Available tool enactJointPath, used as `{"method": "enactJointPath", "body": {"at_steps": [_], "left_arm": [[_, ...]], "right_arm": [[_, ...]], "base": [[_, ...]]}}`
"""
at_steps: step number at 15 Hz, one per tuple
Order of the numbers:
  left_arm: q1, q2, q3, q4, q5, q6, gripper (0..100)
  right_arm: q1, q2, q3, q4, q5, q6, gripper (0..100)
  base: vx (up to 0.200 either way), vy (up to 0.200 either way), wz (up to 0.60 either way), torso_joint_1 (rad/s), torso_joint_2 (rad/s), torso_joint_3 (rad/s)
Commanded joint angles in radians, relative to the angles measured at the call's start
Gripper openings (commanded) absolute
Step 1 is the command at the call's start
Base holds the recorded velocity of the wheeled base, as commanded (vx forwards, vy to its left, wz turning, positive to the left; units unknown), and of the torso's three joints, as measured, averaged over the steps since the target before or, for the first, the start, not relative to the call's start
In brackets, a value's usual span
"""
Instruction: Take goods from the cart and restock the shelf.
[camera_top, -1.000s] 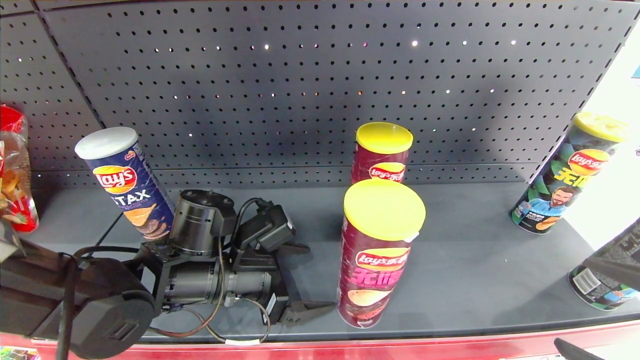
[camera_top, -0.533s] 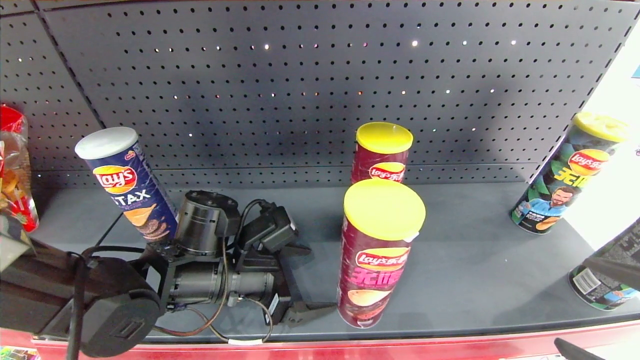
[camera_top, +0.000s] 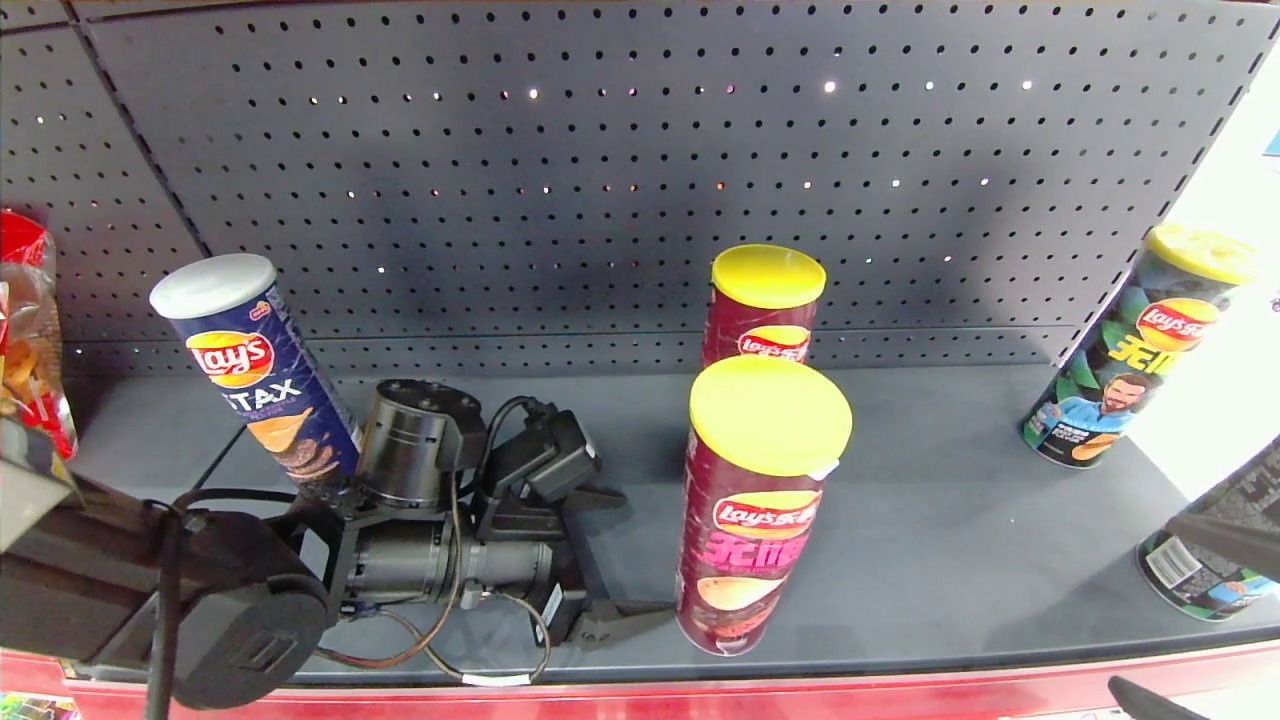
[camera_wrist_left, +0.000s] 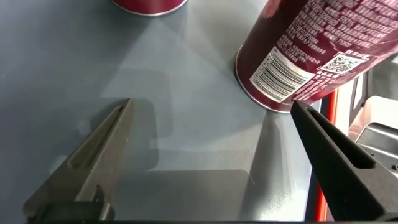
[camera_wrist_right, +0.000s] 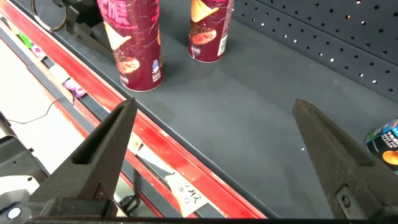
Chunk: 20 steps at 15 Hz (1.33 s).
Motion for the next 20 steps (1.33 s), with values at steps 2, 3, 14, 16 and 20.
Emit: {"method": "enactJointPath", "body": {"at_steps": [2, 3, 14, 16, 20], "left_arm": [[-0.001, 0.007, -0.010, 0.000, -0.001, -0.001, 100], [-0.001, 0.009, -0.012, -0.002, -0.001, -0.001, 100], [0.002, -0.069, 0.047, 0.000, 0.008, -0.001, 100], [0.008, -0.195, 0.159, 0.002, 0.028, -0.009, 100], [0.060, -0.476, 0.329, 0.017, 0.197, -0.036, 100]], "right_arm": [[0.000, 0.002, 0.000, 0.000, 0.000, 0.000, 100], [0.000, 0.000, 0.000, 0.000, 0.000, 0.000, 100], [0.000, -0.014, 0.009, 0.001, 0.000, 0.000, 100], [-0.014, -0.041, 0.031, 0.006, -0.006, 0.000, 100], [-0.042, -0.127, 0.084, 0.006, -0.027, -0.002, 100]], "base": [[0.000, 0.000, 0.00, 0.000, 0.00, 0.000], [0.000, 0.000, 0.00, 0.000, 0.00, 0.000], [0.000, 0.000, 0.00, 0.000, 0.00, 0.000], [0.000, 0.000, 0.00, 0.000, 0.00, 0.000], [0.000, 0.000, 0.00, 0.000, 0.00, 0.000]]}}
